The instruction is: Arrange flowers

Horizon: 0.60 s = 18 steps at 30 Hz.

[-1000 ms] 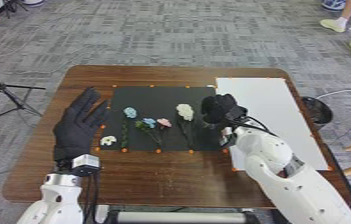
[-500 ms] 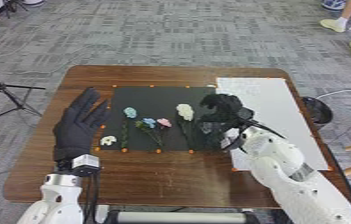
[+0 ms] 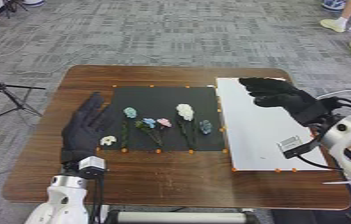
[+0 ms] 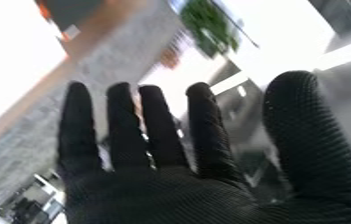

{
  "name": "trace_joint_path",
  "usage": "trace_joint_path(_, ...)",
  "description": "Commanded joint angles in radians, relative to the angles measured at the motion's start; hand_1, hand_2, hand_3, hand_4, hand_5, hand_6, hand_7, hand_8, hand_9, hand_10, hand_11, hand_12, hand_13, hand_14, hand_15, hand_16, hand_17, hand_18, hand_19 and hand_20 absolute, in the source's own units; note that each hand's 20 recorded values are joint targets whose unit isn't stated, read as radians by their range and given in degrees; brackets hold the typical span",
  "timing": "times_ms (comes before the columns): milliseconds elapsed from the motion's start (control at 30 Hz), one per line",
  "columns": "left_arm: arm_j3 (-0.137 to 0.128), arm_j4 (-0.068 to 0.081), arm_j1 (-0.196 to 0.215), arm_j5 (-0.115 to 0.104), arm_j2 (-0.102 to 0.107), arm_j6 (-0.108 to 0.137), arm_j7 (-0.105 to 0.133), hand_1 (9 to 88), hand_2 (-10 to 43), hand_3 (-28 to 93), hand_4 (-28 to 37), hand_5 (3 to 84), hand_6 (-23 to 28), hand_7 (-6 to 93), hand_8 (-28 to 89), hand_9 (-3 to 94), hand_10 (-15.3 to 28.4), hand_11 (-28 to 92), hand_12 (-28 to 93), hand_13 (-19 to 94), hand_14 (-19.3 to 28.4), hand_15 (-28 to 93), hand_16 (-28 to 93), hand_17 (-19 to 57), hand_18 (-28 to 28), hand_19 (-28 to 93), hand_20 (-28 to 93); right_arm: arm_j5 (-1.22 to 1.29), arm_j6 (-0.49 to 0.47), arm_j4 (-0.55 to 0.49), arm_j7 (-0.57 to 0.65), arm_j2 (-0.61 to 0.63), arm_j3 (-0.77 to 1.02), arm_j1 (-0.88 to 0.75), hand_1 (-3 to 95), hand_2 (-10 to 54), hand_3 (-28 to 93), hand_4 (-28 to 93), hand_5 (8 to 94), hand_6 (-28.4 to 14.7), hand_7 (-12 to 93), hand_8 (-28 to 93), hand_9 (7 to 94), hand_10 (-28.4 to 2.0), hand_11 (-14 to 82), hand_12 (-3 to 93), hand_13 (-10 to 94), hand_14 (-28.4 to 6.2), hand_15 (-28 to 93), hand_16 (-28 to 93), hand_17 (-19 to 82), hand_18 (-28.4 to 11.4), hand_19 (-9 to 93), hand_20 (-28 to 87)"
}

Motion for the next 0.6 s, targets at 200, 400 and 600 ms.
trace_joint_path(200, 0.074, 0.043, -0.027, 0.056, -0.057, 0.009, -0.003, 23.0, -6.2, 68, -28.3, 24.2, 2.1, 22.2, -12, 18.9, 9.9, 14, 17, 16, 13.1, 10, 8, -15.3, 19.7, 38, 8, 0.31, 0.117, -0.02, 0.027, -0.138, 0.054, -0.107, 9.5, 9.4, 78, -25, 28.8, -2.7, 4, -6, 27.7, -13.5, 0.0, 20.6, 15, -13.0, 7, 29, -6, -21.7, 39, 17)
trace_joint_path(400, 0.085, 0.052, -0.045, 0.129, -0.057, 0.01, -0.008, 23.1, -5.7, 67, -28.3, 23.2, 2.1, 22.1, -12, 15.1, 9.0, 13, 18, 13, 11.6, 8, 9, -16.6, 18.5, 36, 8, 0.294, 0.172, -0.042, -0.01, -0.159, 0.051, -0.142, 8.3, 7.0, 77, -26, 25.4, -3.1, 3, -6, 23.2, -13.6, -1.6, 16.4, 14, -13.1, -5, 34, -10, -22.1, 37, 13)
trace_joint_path(600, 0.127, 0.074, -0.066, 0.089, -0.076, 0.024, 0.013, 22.8, -5.5, 67, -28.3, 21.3, 1.7, 22.6, -12, 14.1, 8.6, 12, 20, 12, 11.4, 6, 10, -16.8, 18.4, 36, 9, 0.325, 0.254, -0.041, 0.014, -0.16, 0.033, -0.139, 8.4, 6.9, 77, -26, 23.7, -3.5, 3, -6, 20.9, -12.5, -2.3, 17.0, 12, -12.9, -10, 34, -13, -22.3, 37, 12)
